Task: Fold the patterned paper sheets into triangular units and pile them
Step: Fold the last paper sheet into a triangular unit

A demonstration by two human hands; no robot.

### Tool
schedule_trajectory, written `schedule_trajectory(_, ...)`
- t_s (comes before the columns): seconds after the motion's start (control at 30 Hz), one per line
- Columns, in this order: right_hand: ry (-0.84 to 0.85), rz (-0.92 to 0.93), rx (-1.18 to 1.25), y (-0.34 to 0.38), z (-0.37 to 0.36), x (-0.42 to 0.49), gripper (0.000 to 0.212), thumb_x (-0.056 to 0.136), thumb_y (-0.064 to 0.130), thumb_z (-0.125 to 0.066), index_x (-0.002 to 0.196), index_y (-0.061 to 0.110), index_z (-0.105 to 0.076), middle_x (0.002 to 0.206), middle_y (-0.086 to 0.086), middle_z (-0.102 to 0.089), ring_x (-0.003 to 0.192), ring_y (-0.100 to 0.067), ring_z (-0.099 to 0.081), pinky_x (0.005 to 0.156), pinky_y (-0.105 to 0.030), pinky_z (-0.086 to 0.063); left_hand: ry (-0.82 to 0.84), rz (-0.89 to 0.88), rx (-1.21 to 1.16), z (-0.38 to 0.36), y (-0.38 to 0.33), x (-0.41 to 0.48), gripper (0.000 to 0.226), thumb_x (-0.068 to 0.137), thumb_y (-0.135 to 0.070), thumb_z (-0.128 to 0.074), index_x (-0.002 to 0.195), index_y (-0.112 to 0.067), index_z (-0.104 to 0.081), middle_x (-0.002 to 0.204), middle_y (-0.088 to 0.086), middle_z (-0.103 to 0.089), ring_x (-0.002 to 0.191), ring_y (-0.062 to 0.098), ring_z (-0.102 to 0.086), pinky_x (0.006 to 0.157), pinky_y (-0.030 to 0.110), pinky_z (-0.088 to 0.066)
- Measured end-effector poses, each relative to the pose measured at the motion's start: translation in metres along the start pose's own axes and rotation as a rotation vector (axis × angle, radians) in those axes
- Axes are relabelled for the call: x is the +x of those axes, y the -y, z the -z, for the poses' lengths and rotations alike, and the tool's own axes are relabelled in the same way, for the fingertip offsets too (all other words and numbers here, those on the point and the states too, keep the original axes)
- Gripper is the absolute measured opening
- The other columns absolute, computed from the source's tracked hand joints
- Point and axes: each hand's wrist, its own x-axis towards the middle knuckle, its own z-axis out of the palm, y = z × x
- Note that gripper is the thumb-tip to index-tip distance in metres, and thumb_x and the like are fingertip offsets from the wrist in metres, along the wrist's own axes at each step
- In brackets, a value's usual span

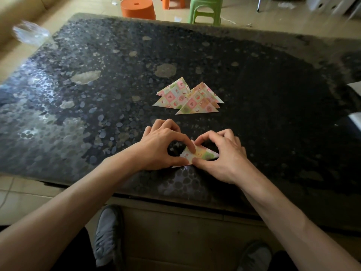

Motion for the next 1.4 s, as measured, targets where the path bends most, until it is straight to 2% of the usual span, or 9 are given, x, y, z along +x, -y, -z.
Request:
schedule_trajectory(0.27, -0.002, 0.002, 0.043, -0.001, 0.003, 0.0, 0.036, 0.082, 0.055, -0.079, 0.11, 0.047, -0.058, 0.122, 0.009, -0.037, 0.128, -0.016, -0.037, 0.105, -0.037, -0.038, -0.006, 0.003, -0.004, -0.002, 0.0, -0.002, 0.032, 0.081, -0.058, -0.077, 0.111, -0.058, -0.065, 0.12, -0.012, -0.039, 0.125, 0.011, -0.027, 0.107, 0.037, -0.026)
schedule_trajectory(0.43, 0.02, -0.007, 0.072, 0.001, 0.007, 0.0, 0.038, 0.081, 0.058, -0.079, 0.11, 0.046, -0.059, 0.126, 0.007, -0.04, 0.128, -0.018, -0.04, 0.108, -0.044, -0.043, -0.095, 0.034, -0.001, -0.01, -0.005, 0.002, 0.026, 0.076, -0.068, -0.072, 0.098, -0.059, -0.062, 0.114, -0.013, -0.039, 0.119, 0.011, -0.028, 0.098, 0.035, -0.028)
schedule_trajectory(0.63, 0.035, -0.041, 0.108, -0.002, 0.013, 0.001, 0.037, 0.082, 0.056, -0.079, 0.112, 0.045, -0.06, 0.124, 0.008, -0.043, 0.114, -0.013, -0.049, 0.091, -0.036, -0.051, -0.086, 0.019, 0.006, -0.011, -0.004, 0.004, 0.028, 0.079, -0.061, -0.076, 0.104, -0.055, -0.066, 0.115, -0.014, -0.038, 0.115, 0.007, -0.025, 0.098, 0.035, -0.026)
schedule_trajectory(0.8, 0.024, -0.061, 0.122, -0.002, 0.015, 0.002, 0.042, 0.077, 0.055, -0.084, 0.11, 0.044, -0.061, 0.118, 0.009, -0.047, 0.107, -0.012, -0.053, 0.086, -0.036, -0.052, -0.052, -0.018, 0.001, -0.012, -0.004, 0.006, 0.029, 0.084, -0.056, -0.075, 0.111, -0.057, -0.065, 0.119, -0.014, -0.037, 0.118, 0.007, -0.023, 0.1, 0.036, -0.026)
schedule_trajectory(0.93, 0.024, -0.054, 0.084, -0.008, 0.023, 0.002, 0.029, 0.078, 0.054, -0.084, 0.099, 0.045, -0.065, 0.106, 0.014, -0.051, 0.091, -0.006, -0.052, 0.074, -0.029, -0.046, -0.059, -0.041, 0.009, -0.014, -0.001, 0.008, 0.029, 0.084, -0.054, -0.076, 0.111, -0.053, -0.067, 0.122, -0.016, -0.039, 0.124, 0.009, -0.026, 0.105, 0.039, -0.028)
schedule_trajectory(1.07, -0.005, -0.048, 0.068, -0.009, 0.021, 0.003, 0.022, 0.081, 0.048, -0.085, 0.091, 0.044, -0.066, 0.107, 0.013, -0.05, 0.101, -0.008, -0.052, 0.08, -0.032, -0.048, -0.06, -0.185, 0.01, -0.017, -0.001, 0.009, 0.029, 0.088, -0.042, -0.076, 0.117, -0.047, -0.069, 0.126, -0.021, -0.045, 0.129, 0.009, -0.031, 0.106, 0.041, -0.033)
schedule_trajectory(1.17, -0.003, -0.04, 0.071, -0.011, 0.02, 0.003, 0.021, 0.081, 0.047, -0.086, 0.088, 0.044, -0.066, 0.105, 0.014, -0.049, 0.1, -0.008, -0.052, 0.08, -0.031, -0.048, -0.048, -0.23, 0.013, -0.02, 0.0, 0.01, 0.031, 0.091, -0.038, -0.073, 0.12, -0.047, -0.068, 0.127, -0.022, -0.047, 0.13, 0.008, -0.034, 0.106, 0.043, -0.035)
schedule_trajectory(1.3, 0.024, 0.007, 0.059, -0.017, 0.028, 0.003, 0.019, 0.081, 0.045, -0.086, 0.088, 0.045, -0.068, 0.1, 0.015, -0.055, 0.084, -0.005, -0.052, 0.065, -0.021, -0.04, -0.005, -0.217, -0.019, -0.019, 0.002, 0.009, 0.029, 0.094, -0.036, -0.069, 0.12, -0.049, -0.067, 0.128, -0.023, -0.047, 0.129, 0.006, -0.037, 0.107, 0.045, -0.035)
schedule_trajectory(1.4, 0.037, 0.024, 0.056, -0.02, 0.03, 0.003, 0.016, 0.084, 0.039, -0.084, 0.087, 0.045, -0.069, 0.101, 0.015, -0.055, 0.083, -0.004, -0.052, 0.063, -0.019, -0.037, -0.005, -0.21, -0.033, -0.02, 0.003, 0.01, 0.026, 0.094, -0.041, -0.068, 0.118, -0.049, -0.068, 0.126, -0.024, -0.047, 0.129, 0.005, -0.037, 0.108, 0.043, -0.034)
